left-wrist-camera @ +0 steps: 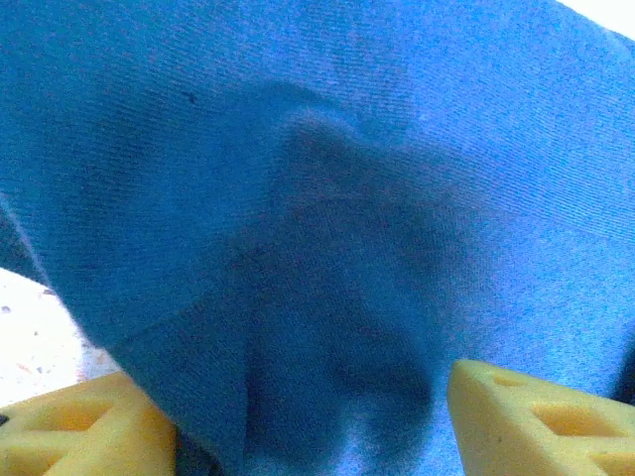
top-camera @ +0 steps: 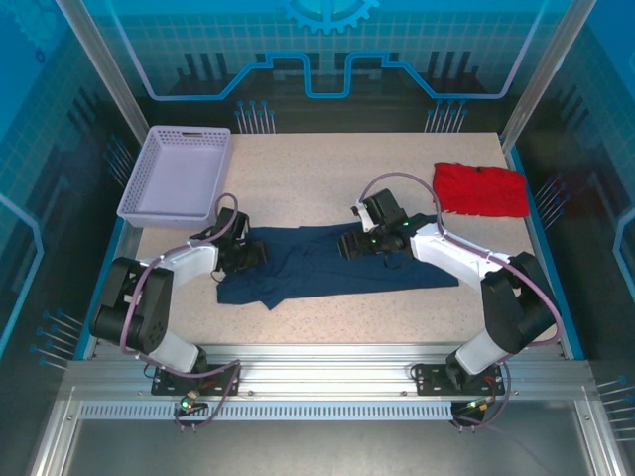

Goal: Fold the inside-out t-shirt
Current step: Fold the T-shirt at the center of the table.

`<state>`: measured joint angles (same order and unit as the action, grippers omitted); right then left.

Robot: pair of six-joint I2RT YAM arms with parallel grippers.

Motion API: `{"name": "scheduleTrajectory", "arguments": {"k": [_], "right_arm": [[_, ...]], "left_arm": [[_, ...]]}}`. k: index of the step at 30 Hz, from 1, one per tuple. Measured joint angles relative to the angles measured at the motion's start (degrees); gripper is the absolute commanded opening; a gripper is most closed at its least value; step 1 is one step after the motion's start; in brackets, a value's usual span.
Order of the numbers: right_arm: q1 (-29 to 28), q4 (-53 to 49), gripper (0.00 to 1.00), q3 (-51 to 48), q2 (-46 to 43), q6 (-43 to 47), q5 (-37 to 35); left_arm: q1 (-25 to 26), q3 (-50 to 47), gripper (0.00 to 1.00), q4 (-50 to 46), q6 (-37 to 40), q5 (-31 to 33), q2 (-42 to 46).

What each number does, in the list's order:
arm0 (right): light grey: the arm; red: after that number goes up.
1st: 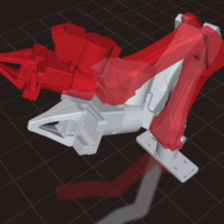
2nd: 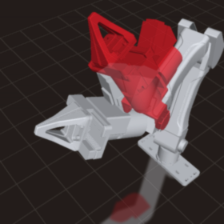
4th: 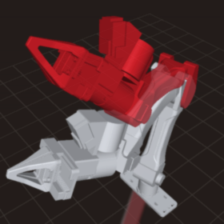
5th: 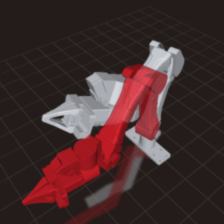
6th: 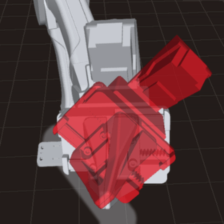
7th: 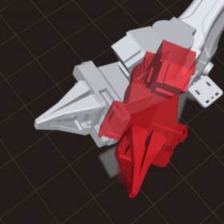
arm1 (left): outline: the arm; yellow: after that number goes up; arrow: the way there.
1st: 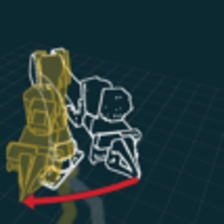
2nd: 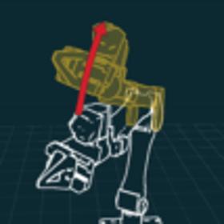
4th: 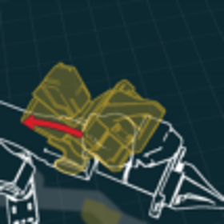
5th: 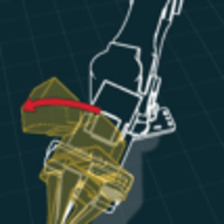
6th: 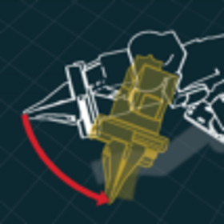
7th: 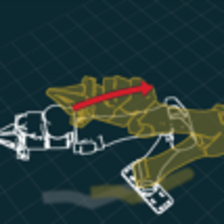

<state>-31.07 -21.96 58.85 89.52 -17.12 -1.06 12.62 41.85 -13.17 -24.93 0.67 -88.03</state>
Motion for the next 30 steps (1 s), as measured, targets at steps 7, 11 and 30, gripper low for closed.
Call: {"name": "scheduleTrajectory", "arguments": {"k": [7,11,30], "right_arm": [[0.00,0.13,0.83,0.00,0.04,-0.66,0.02],[0.00,0.13,0.83,0.00,0.39,-0.85,0.11],[0.02,0.00,0.83,0.00,1.27,-1.29,0.61]], "left_arm": [[4.11,-0.31,0.49,1.05,0.15,-5.51,-0.22],[4.48,-0.33,0.37,1.42,1.03,-6.01,-0.96],[-0.28,-1.84,0.00,3.19,1.36,-9.55,-0.61]]}}
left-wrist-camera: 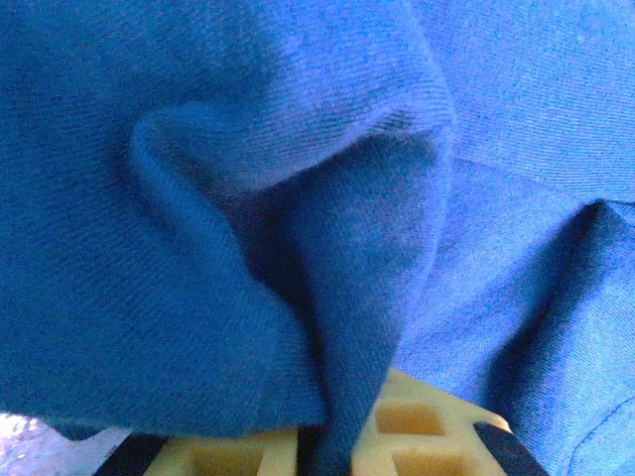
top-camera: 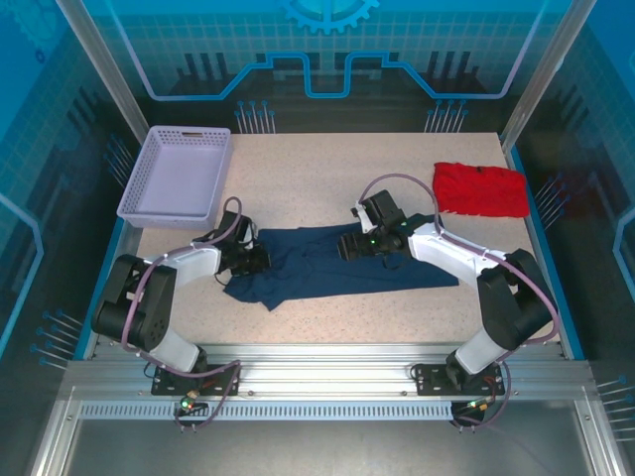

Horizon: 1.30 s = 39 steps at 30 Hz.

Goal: Fold the inside-out t-shirt
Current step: Fold the T-shirt at the center of the table.

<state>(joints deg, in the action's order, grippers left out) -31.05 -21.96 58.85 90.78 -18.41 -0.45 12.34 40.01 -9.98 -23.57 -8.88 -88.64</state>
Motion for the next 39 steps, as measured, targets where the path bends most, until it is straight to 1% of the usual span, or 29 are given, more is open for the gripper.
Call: {"name": "scheduleTrajectory", "arguments": {"k": [6,9,14,21,27,32,37,39], "right_arm": [[1.09,-0.98,0.83,0.02,0.00,0.02,-0.22],[2.56,-1.25,0.83,0.02,0.00,0.04,-0.39],[5.60,-1.46,0.83,0.02,-0.02,0.07,-0.13],[10.93,-2.56,0.82,0.11,0.57,0.02,1.57],[11.98,-2.51,0.82,0.11,0.98,0.02,3.80],[11.98,-2.43,0.82,0.11,1.09,0.00,5.66],[11.98,-2.43,0.81,0.11,2.32,-0.02,6.67],[11.98,-2.43,0.81,0.11,2.82,-0.02,6.97]], "left_arm": [[-0.90,-0.79,0.00,-1.18,-0.70,0.11,3.87],[0.26,-0.11,0.00,-3.61,-0.70,1.11,5.75],[3.32,3.89,0.00,-8.55,-0.59,2.69,6.69],[3.69,9.33,0.00,-17.97,0.90,6.40,8.79],[3.54,14.91,0.00,-29.07,4.02,10.67,8.90],[1.11,20.72,0.00,-37.59,8.50,14.36,9.42],[-4.11,23.61,0.00,-42.97,13.73,17.94,11.08],[-5.46,23.71,0.00,-44.02,15.23,19.32,11.65]]}}
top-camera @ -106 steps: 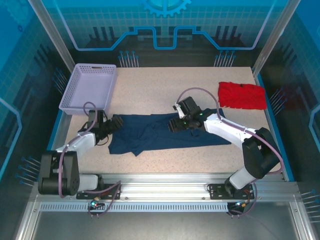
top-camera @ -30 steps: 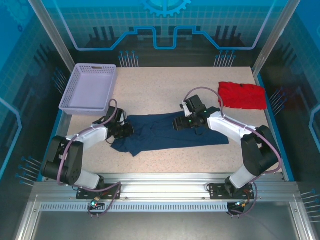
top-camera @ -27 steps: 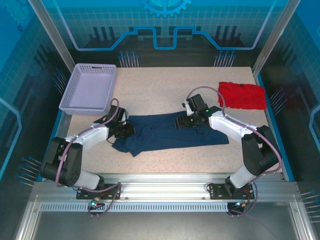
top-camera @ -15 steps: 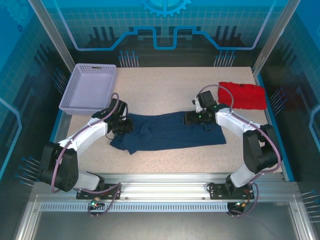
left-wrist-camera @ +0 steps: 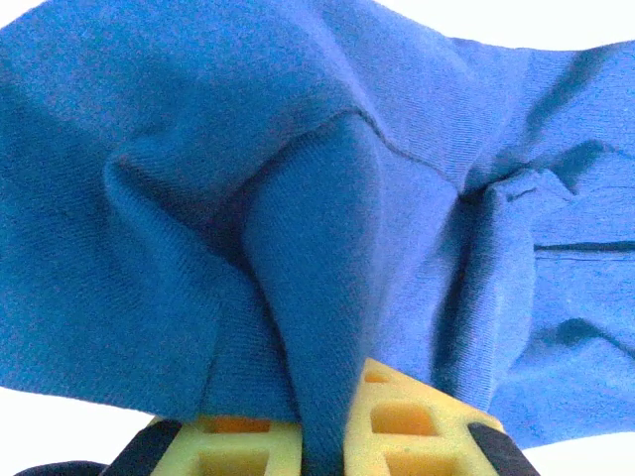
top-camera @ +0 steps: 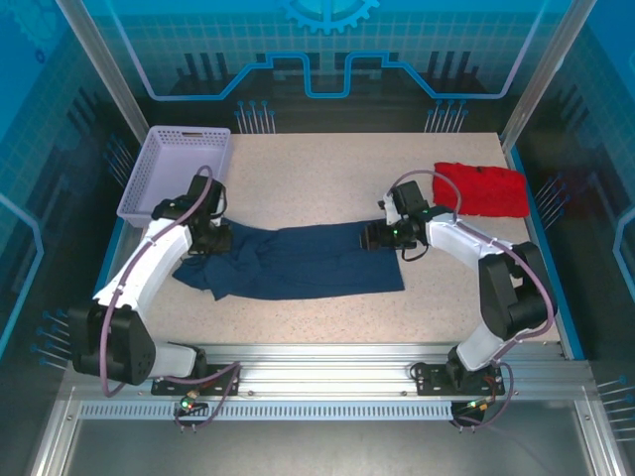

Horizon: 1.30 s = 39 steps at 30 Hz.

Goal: Fold the inside-out t-shirt
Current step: Fold the T-shirt at the center of the table.

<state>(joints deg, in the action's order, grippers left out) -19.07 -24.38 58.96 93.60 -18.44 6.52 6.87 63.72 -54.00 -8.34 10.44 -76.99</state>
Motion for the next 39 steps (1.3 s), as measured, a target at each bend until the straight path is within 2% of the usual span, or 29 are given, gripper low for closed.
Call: {"name": "scheduleTrajectory", "arguments": {"k": [6,12,20,32,39], "right_arm": [[-0.52,0.00,0.77,1.79,2.38,-0.20,2.01],[-3.06,2.40,0.71,3.89,6.19,-1.33,5.92],[-3.10,3.06,0.71,4.15,8.55,-1.92,8.13],[-3.89,3.54,0.69,4.28,8.55,-2.60,11.39],[-6.03,5.27,0.67,6.82,11.78,-3.23,12.50]], "left_arm": [[-0.76,1.60,0.00,-2.32,3.50,3.76,0.59],[-0.76,3.43,0.00,-2.71,4.26,3.93,0.55],[-0.76,5.09,0.00,-2.93,5.84,5.88,-0.63],[-0.76,7.50,0.00,-2.93,8.79,14.69,-3.04],[-0.76,9.60,0.00,-3.21,8.94,15.23,-4.00]]}}
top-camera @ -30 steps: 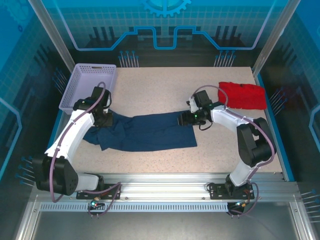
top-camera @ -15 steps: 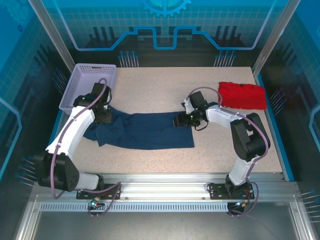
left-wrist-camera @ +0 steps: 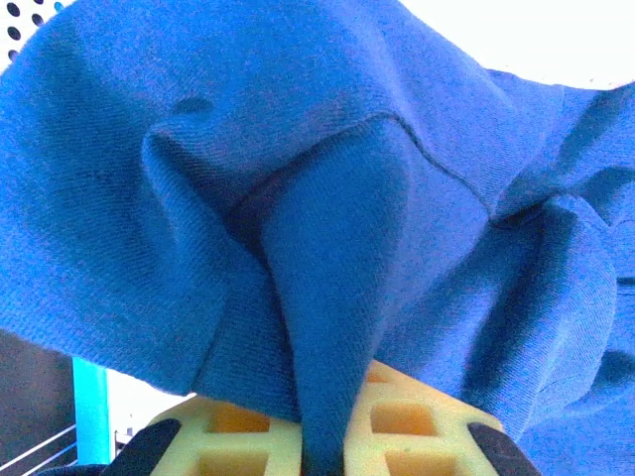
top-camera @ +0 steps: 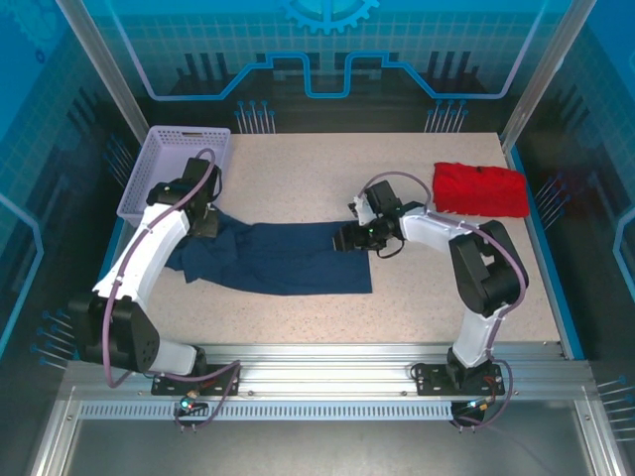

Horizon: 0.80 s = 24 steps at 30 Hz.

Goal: Fold the inside-out t-shirt
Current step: Fold the T-shirt at the center of the table.

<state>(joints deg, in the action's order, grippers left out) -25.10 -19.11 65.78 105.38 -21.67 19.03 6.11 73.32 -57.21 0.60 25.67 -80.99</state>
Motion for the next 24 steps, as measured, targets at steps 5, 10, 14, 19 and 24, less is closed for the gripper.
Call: {"name": "scheduleTrajectory", "arguments": {"k": [5,10,14,19,24], "right_arm": [[0.02,0.76,0.67,0.26,2.75,0.02,-0.13],[0.02,1.29,0.66,0.55,3.28,0.02,-0.02],[0.02,1.84,0.66,0.57,3.39,0.02,0.13],[0.04,2.14,0.66,0.55,3.39,0.02,0.35],[0.22,2.27,0.66,0.55,3.41,0.02,0.96]], "left_arm": [[0.50,2.10,0.00,-0.83,-0.07,-0.59,-0.04],[3.17,3.96,0.00,-2.43,-0.66,-2.16,-0.07],[5.99,5.97,0.00,-4.39,-2.38,-4.15,-0.11],[11.17,9.60,0.00,-7.21,-5.49,-6.95,-1.66],[15.23,13.31,0.00,-9.55,-7.96,-8.35,-4.87]]}}
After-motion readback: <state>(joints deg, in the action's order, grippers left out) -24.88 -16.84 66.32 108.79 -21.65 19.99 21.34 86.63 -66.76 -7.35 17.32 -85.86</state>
